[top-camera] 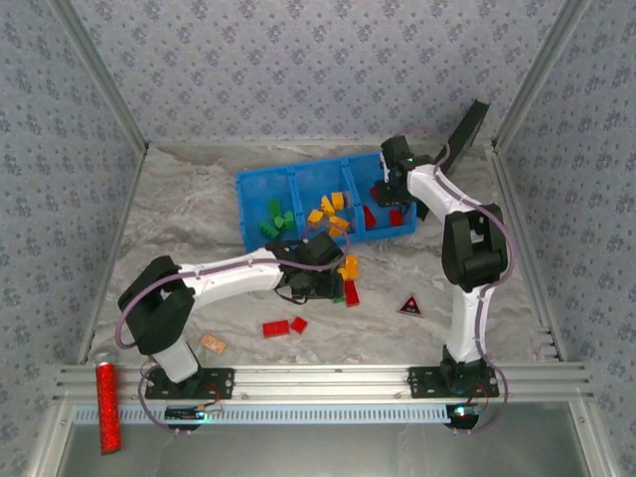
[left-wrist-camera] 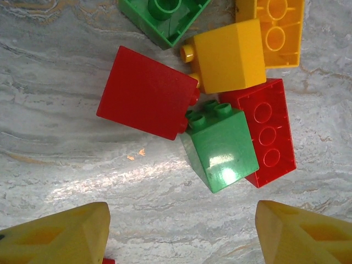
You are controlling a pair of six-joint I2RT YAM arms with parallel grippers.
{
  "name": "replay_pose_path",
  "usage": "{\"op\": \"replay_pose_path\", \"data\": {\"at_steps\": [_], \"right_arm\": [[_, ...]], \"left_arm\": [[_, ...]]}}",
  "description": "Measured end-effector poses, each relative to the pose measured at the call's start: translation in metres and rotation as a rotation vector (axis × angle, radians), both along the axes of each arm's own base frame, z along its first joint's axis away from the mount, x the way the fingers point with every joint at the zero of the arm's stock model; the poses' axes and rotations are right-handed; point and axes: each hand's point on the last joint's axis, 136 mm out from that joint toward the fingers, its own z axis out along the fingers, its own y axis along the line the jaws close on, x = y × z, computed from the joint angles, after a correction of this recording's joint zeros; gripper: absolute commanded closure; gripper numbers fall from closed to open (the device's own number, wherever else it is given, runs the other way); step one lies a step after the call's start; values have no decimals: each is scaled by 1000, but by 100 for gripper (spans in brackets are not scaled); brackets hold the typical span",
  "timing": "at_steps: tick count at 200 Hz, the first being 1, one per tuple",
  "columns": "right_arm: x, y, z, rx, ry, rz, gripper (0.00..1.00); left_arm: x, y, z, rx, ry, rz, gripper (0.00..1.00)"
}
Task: Sort the legos into containers by color
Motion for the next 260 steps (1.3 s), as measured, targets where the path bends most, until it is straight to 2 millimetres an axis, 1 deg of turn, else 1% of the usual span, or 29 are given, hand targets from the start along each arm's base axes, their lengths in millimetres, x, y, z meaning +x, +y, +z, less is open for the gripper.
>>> {"op": "replay_pose_path", "data": {"at_steps": [48, 97, 130, 154, 173, 191, 205, 221, 239, 260], "right_arm": [[-2, 1, -27, -28, 53, 24, 65], [0, 6, -29, -32, 51, 54, 63], [-1, 7, -40, -40, 73, 70, 57], [-2, 8, -47, -43, 88, 82, 53], [-2, 8, -47, -44, 88, 83, 52], [-2, 8, -47, -45, 88, 85, 51], [-2, 8, -46, -43, 87, 86, 50], [-2, 9, -44, -36, 83, 89, 46], [-2, 12, -35, -21, 69, 97, 41], [-2, 15, -18, 4, 38, 109, 37]], "left_arm": [[5, -13, 1, -15, 14, 11, 29], [3, -21, -7, -10, 53, 10, 29], [0, -25, -19, 7, 91, 12, 29], [-2, -27, -23, 12, 112, 15, 29], [-1, -29, -23, 14, 116, 16, 29], [-1, -30, -24, 13, 119, 20, 31], [-2, -31, -24, 13, 120, 24, 35], [-2, -31, -25, 14, 124, 29, 39], [-2, -31, -25, 14, 128, 40, 43], [-2, -31, -25, 12, 132, 45, 45]]}}
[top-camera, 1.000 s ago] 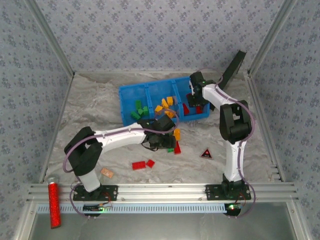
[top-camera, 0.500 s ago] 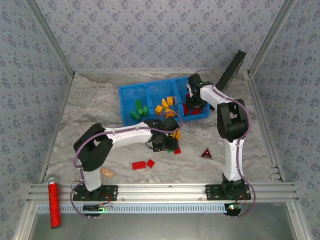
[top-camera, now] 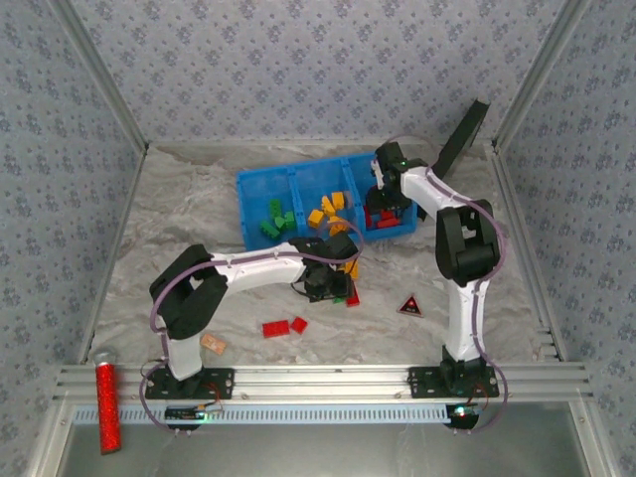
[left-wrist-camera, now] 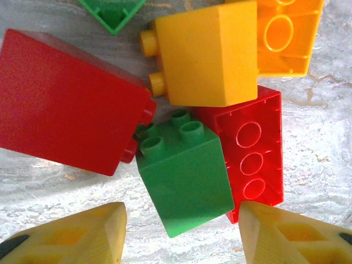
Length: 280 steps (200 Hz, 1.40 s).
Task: Sort the legos into containers by color
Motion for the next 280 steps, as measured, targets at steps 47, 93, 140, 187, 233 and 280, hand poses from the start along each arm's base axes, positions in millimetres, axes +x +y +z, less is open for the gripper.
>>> {"op": "replay_pose_path", "data": {"at_steps": [47, 93, 140, 187, 233, 280], "right_arm": [[-2, 5, 33, 41, -58, 18, 35], [-21, 3, 53, 61, -74, 27, 35], [-30, 3, 68, 69, -97, 33, 35], [-48, 9, 58, 67, -58, 55, 35], [-91, 20, 58, 108, -14, 82, 31], [-150, 31, 59, 177, 14, 79, 28]], "left_arm": [[-2, -2, -5, -4, 19, 8, 51], [-4, 0, -12, 6, 41, 8, 48], [-4, -1, -13, 2, 45, 8, 60], [-4, 2, -10, -3, 41, 10, 70], [-8, 17, -3, 25, 42, 3, 72], [3, 39, 40, 4, -16, 14, 73]]}}
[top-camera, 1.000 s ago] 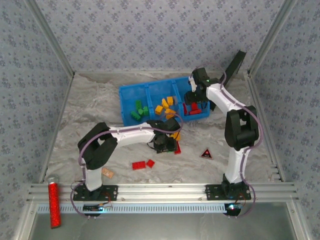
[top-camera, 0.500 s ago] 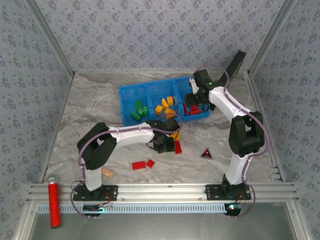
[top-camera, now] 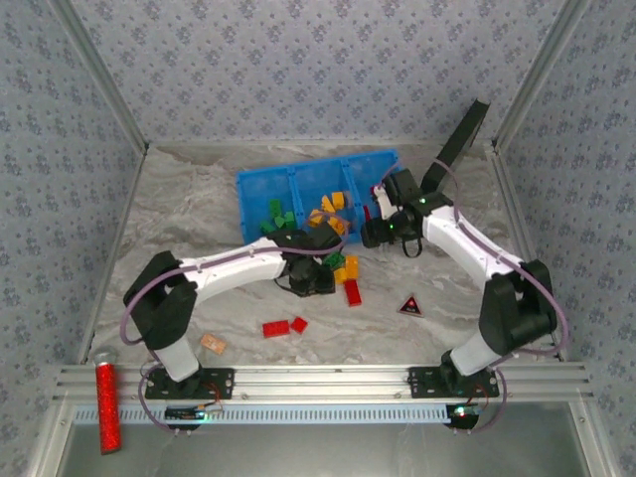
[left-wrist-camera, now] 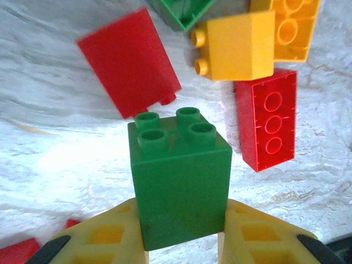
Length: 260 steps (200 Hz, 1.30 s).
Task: Sort the legos into containers by color
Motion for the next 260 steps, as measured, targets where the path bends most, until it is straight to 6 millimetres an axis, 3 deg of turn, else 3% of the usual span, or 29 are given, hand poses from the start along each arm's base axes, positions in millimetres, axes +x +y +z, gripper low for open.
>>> {"op": "replay_pose_path", "data": {"at_steps": [27, 64, 100, 133, 172, 211, 260], "right_arm": [[-36, 9, -11, 13, 45, 2, 27], [-78, 32, -22, 24, 89, 45, 26], [-105, 46, -31, -15, 112, 80, 24], [-117, 46, -43, -96, 132, 81, 24], [-121, 46, -59, -150, 167, 63, 24], [-124, 46, -80, -204, 214, 66, 24], [-121, 50, -92, -224, 237, 69, 31]], "left_arm": [[21, 11, 23, -20, -48, 20, 73], [66, 44, 54, -25, -142, 76, 73], [103, 76, 62, 0, -204, 116, 72], [133, 98, 55, 31, -216, 139, 72], [165, 112, 27, 74, -186, 144, 71], [180, 119, 5, 101, -153, 128, 67], [185, 122, 5, 102, -160, 111, 49]]}}
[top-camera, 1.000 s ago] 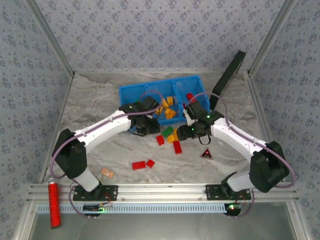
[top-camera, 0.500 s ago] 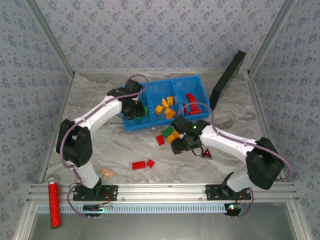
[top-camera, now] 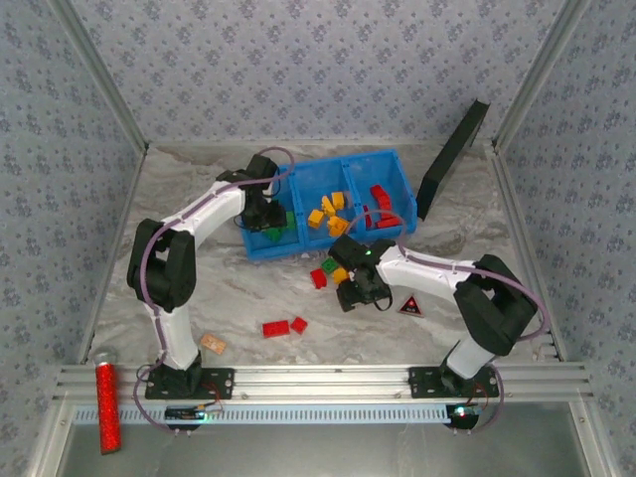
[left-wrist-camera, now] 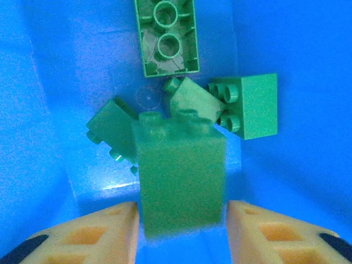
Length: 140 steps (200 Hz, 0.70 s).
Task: Sort the legos into containers by color
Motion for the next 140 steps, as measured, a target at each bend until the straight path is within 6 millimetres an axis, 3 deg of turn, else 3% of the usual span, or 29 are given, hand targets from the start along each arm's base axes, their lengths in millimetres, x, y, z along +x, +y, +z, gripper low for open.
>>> {"op": "replay_pose_path", "data": {"at_steps": [54, 94, 140], "right_arm": [[3, 4, -11, -9, 13, 3, 32], [11, 13, -11, 3, -1, 18, 40], [15, 16, -19, -5, 7, 37, 53]], "left_arm": [[0, -2, 2, -8, -1, -14, 41], [0, -2, 2, -8, -2, -14, 40], [-6, 1, 27, -28, -46, -14, 39]]}}
